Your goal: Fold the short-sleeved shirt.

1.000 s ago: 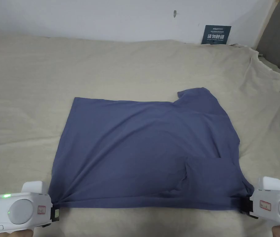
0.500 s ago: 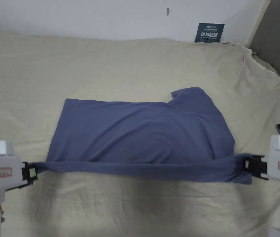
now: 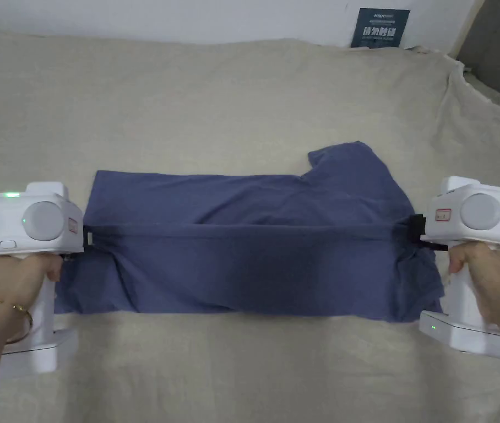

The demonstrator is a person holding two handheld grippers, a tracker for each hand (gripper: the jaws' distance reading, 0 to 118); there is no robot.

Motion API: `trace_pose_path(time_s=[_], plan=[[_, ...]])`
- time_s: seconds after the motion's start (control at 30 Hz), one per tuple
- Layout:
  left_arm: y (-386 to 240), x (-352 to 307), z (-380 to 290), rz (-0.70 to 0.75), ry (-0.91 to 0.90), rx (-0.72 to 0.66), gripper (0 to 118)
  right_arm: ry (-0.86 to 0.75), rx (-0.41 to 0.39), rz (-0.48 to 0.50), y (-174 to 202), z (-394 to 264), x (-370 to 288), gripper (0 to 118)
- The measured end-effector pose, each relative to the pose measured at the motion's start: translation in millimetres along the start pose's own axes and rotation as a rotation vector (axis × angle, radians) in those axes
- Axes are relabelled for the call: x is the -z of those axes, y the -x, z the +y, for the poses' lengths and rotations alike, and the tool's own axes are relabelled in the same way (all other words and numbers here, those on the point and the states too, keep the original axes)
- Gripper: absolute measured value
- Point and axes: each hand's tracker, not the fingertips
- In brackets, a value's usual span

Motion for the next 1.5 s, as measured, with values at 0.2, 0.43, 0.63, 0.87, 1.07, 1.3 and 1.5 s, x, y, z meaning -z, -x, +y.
trace_pose_path(time_s=[0.2, 0.43, 0.63, 0.87, 1.07, 1.3, 1.5], plan=[[-22.3, 47.6, 3.1, 0.052, 0.01, 0.02, 16, 0.072, 0.06, -0.058, 6.5, -1.2, 49.8, 4], [-1.9, 34.2, 6.4, 0.142, -0.112, -0.07, 114, 0.003, 0.031, -0.08, -0.1, 8.5, 32.8, 107], [25.6, -46.7, 4.6, 0.147, -0.38, -0.097, 114, -0.261, -0.01, -0.051, -14.0, 14.2, -51.6, 107], [23.5, -126.9, -60.5, 0.118, -0.603, -0.041, 110, -0.56, -0.09, 0.015, -9.0, -49.0, -144.5, 107], [14.0, -148.9, -120.7, 0.056, -0.654, -0.005, 73, -0.63, -0.117, 0.077, -1.0, -110.2, -177.0, 104], [6.5, -157.2, -150.0, 0.002, -0.624, 0.014, 7, -0.632, -0.114, 0.131, 3.8, -141.2, -188.5, 28], [1.2, -163.7, -155.1, -0.028, -0.643, 0.006, 0, -0.637, -0.096, 0.139, 4.3, -148.2, -190.7, 0]])
